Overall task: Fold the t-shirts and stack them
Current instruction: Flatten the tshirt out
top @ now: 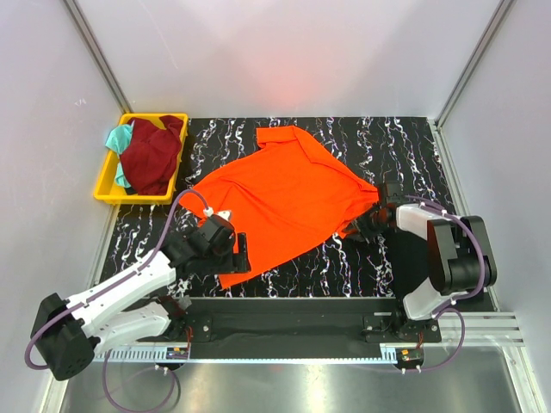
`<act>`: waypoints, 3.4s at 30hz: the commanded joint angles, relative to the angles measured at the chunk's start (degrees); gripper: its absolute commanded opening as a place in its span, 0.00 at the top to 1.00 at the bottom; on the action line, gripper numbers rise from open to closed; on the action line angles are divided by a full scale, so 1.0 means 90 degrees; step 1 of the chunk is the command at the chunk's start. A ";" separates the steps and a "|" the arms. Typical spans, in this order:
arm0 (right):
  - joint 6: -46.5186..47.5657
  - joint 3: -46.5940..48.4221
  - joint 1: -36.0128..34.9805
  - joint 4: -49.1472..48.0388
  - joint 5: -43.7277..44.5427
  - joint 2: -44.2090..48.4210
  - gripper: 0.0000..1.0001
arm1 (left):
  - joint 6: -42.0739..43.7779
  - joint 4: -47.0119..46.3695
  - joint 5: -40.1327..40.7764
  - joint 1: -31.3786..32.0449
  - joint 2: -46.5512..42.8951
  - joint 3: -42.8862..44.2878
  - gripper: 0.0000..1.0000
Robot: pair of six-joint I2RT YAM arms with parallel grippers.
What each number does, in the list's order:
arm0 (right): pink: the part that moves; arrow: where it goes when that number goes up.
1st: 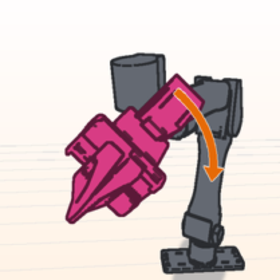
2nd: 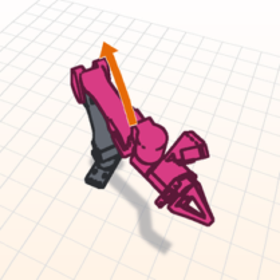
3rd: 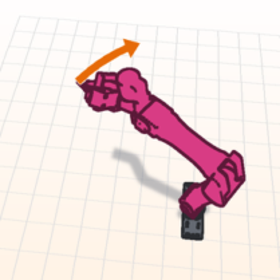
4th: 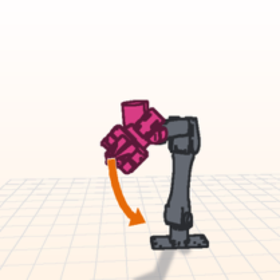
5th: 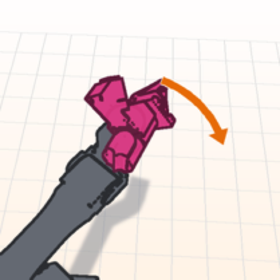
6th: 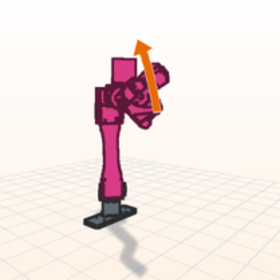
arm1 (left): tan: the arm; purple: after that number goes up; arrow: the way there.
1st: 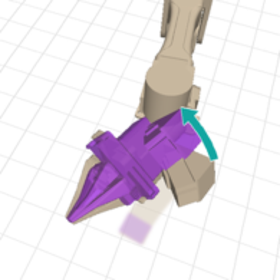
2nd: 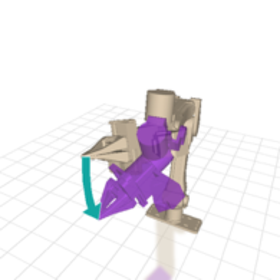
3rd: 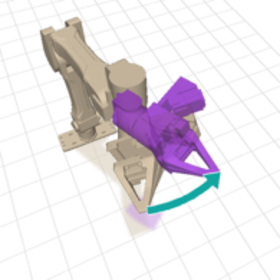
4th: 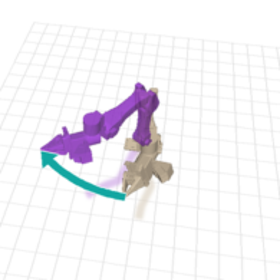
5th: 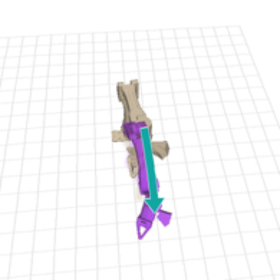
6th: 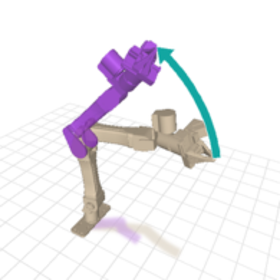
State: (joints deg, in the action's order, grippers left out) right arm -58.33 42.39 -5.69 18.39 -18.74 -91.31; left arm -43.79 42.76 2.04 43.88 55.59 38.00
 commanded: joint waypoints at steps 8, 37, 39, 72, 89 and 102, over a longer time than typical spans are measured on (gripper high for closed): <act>0.0064 -0.0062 -0.0080 0.0026 0.0559 -0.0275 1.00 | 0.0198 0.0287 0.0280 0.0027 0.0053 0.0475 0.07; 0.2330 0.0007 -0.0119 0.2995 0.0949 0.1053 0.73 | 0.0666 0.0239 -0.0129 -0.0237 0.0767 0.0905 0.06; 0.2262 -0.0032 -0.0119 0.2996 0.0979 0.1151 0.65 | 0.0657 0.0229 -0.0139 -0.0276 0.0718 0.0808 0.06; 0.1861 -0.0033 -0.0119 0.2585 0.1321 0.0956 1.00 | 0.0393 0.0043 -0.0570 -0.0647 -0.0044 0.0036 0.11; 0.2242 0.0036 -0.0100 0.2615 0.0872 0.1327 1.00 | -0.1579 0.0444 0.0399 -0.0635 -0.0421 -0.0618 0.41; 0.2408 0.0007 -0.0109 0.2634 0.0628 0.1464 1.00 | -0.4263 0.0073 -0.0686 -0.1487 -0.1744 -0.2249 0.38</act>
State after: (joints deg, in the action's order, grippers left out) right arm -37.71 41.65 -6.37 42.65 -11.70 -79.88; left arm -73.80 46.06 -1.56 30.98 39.64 19.33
